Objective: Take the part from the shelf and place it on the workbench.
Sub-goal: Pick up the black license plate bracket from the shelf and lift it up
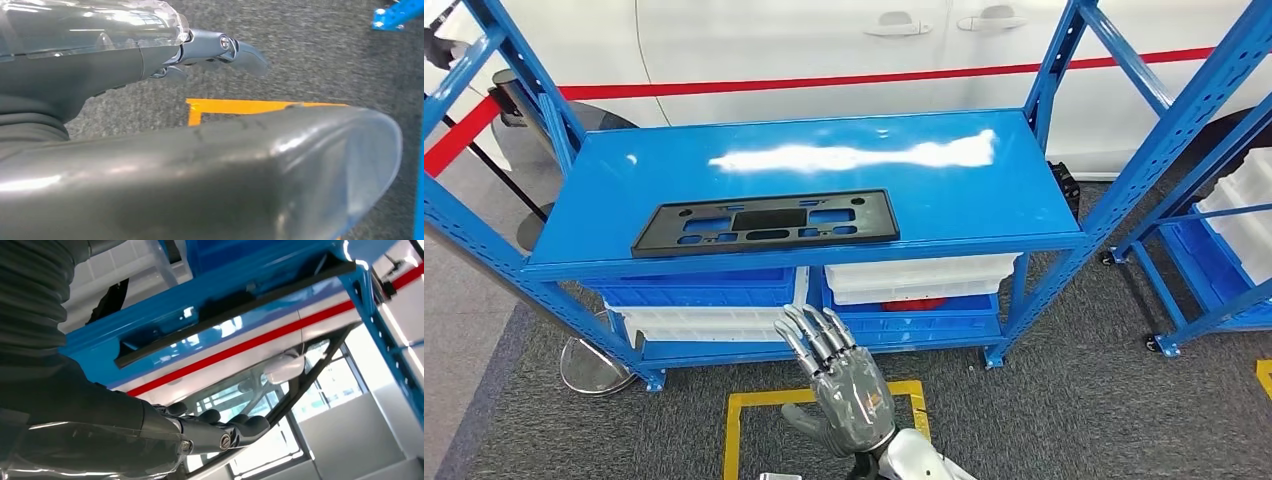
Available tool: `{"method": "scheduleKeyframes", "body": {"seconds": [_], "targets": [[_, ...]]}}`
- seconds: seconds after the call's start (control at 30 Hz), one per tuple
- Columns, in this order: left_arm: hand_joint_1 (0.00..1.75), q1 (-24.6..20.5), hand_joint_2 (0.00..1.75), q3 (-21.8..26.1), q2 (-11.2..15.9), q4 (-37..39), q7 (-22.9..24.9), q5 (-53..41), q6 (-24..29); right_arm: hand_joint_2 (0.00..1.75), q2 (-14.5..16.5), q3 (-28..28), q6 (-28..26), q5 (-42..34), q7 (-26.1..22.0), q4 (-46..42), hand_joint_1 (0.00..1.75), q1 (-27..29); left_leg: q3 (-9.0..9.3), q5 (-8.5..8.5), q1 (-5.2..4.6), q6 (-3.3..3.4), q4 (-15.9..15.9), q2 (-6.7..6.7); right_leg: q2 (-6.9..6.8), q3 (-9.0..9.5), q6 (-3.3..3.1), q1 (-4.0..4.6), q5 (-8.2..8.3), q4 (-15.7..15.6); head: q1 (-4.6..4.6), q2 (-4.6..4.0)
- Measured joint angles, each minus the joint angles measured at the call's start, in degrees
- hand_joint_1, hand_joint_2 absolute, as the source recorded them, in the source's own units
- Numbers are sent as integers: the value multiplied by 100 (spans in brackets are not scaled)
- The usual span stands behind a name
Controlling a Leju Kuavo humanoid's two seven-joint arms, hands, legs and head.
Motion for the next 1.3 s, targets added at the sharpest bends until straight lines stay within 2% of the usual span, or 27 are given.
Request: {"method": "scheduleKeyframes", "body": {"seconds": [0.1,0.17,0.2,0.27,0.3,0.33,0.37,0.43,0.47,0.5,0.57,0.63,0.67,0.7,0.77,0.8,0.83,0.87,0.93,0.97,1.0,1.1,1.17,1.2,1.23,1.3], "targets": [[0,-29,0,-12,-8,0,4,-50,-87,175,122,233,-83,265,149,456,0,-189,14,-18,-25,133,-29,-12,5,3,108,-5,-13,-3,-2,0],[0,-50,0,-21,-12,0,5,-86,-156,175,226,375,-145,441,231,778,0,-322,46,-10,-17,225,-60,-7,4,-104,149,-18,-158,245,-2,0],[0,-62,0,-26,-15,0,6,-102,-192,175,275,440,-177,526,269,944,0,-387,61,-14,-20,260,-69,-3,3,-257,153,-17,-301,548,-1,-1],[0,-85,0,-34,-22,0,10,-131,-268,175,368,567,-240,695,350,1293,0,-495,78,-41,-47,313,-67,-1,4,-717,145,2,-596,1350,0,-1],[0,-90,0,-37,-27,0,14,-142,-305,175,411,628,-262,779,393,1461,0,-535,94,-59,-66,328,-64,-4,4,-902,135,12,-632,1624,-1,0],[0,-92,0,-38,-30,0,19,-157,-343,175,455,686,-283,861,436,1620,0,-579,120,-81,-86,337,-62,-10,4,-991,112,24,-549,1690,0,0],[0,-95,0,-39,-33,0,22,-173,-377,175,506,741,-306,944,483,1773,0,-629,159,-108,-106,341,-61,-17,4,-960,75,41,-353,1516,0,0],[0,-105,0,-41,-46,0,26,-208,-452,175,619,847,-366,1110,579,2073,0,-755,244,-176,-136,334,-63,-25,4,-655,-41,94,121,759,-6,0],[0,-121,0,-42,-56,0,28,-223,-485,175,680,903,-402,1193,632,2223,0,-826,268,-210,-151,317,-57,-29,3,-508,-96,123,255,414,-21,0],[0,-138,0,-42,-68,0,34,-238,-523,175,740,964,-433,1280,694,2379,0,-901,276,-237,-149,293,-54,-27,3,-417,-134,151,305,200,-33,0],[0,-167,0,-43,-84,0,50,-271,-602,175,858,1080,-487,1454,857,2664,0,-1053,279,-271,-135,232,-65,-20,11,-375,-165,182,267,72,-53,0],[0,-178,0,-43,-93,-1,62,-303,-686,175,976,1153,-539,1618,1067,2879,0,-1209,301,-325,-124,174,-46,-4,19,-304,-187,142,256,-7,-58,0],[0,-186,0,-43,-98,-1,67,-320,-727,175,1037,1174,-574,1699,1188,2965,0,-1303,257,-397,-123,144,85,1,18,-247,-201,115,250,-55,-70,0],[0,-193,0,-43,-99,-2,74,-335,-772,175,1097,1189,-610,1779,1313,3044,0,-1405,135,-514,-113,109,344,5,13,-188,-216,93,236,-92,-81,0],[0,-193,0,-43,-102,-2,95,-383,-857,175,1187,1211,-672,1933,1565,3184,0,-1591,-312,-781,-64,37,1117,8,5,-107,-231,89,178,-103,-95,0],[0,-184,0,-43,-102,-1,105,-408,-891,175,1213,1216,-686,1994,1675,3231,0,-1651,-530,-831,-34,3,1428,9,5,-70,-224,84,142,-99,-94,0],[0,-171,0,-43,-102,-1,113,-431,-914,175,1228,1216,-694,2042,1763,3260,0,-1693,-666,-760,-5,-29,1546,10,7,-26,-209,75,101,-93,-93,0],[0,-159,0,-43,-102,0,120,-454,-930,175,1239,1216,-699,2073,1828,3275,0,-1727,-687,-563,22,-57,1426,12,12,26,-188,60,55,-82,-94,0],[0,-141,0,-43,-104,1,126,-483,-942,175,1259,1209,-710,2102,1891,3281,0,-1790,-472,-26,64,-110,714,23,23,137,-124,24,-57,-51,-93,-1],[0,-134,0,-42,-112,3,127,-496,-945,175,1266,1201,-719,2106,1904,3276,0,-1821,-345,141,62,-117,376,26,29,167,-83,21,-108,-22,-106,-1],[0,-136,0,-41,-120,6,128,-505,-948,175,1268,1184,-729,2108,1910,3261,0,-1846,-270,207,54,-93,173,26,33,174,-43,26,-141,-6,-115,-1],[0,-132,0,-36,-129,11,127,-525,-952,175,1262,1112,-753,2109,1937,3182,0,-1889,-255,137,25,61,92,12,37,159,50,45,-180,-13,-108,1],[0,-107,0,-34,-126,11,125,-528,-951,175,1251,1055,-758,2109,1962,3126,0,-1912,-217,113,25,152,62,14,29,120,100,23,-286,130,-93,0],[0,-105,0,-33,-124,11,124,-530,-951,175,1244,1028,-761,2109,1966,3104,0,-1924,-194,101,27,194,47,15,24,4,116,17,-408,373,-88,0],[0,-108,0,-33,-123,11,122,-533,-951,175,1234,1004,-762,2109,1967,3090,0,-1932,-177,86,18,226,43,15,19,-194,122,17,-561,742,-82,0],[0,-111,0,-31,-122,11,121,-540,-951,175,1209,978,-764,2109,1959,3082,0,-1929,-150,50,-12,270,43,13,18,-698,116,26,-798,1538,-79,0]]}}
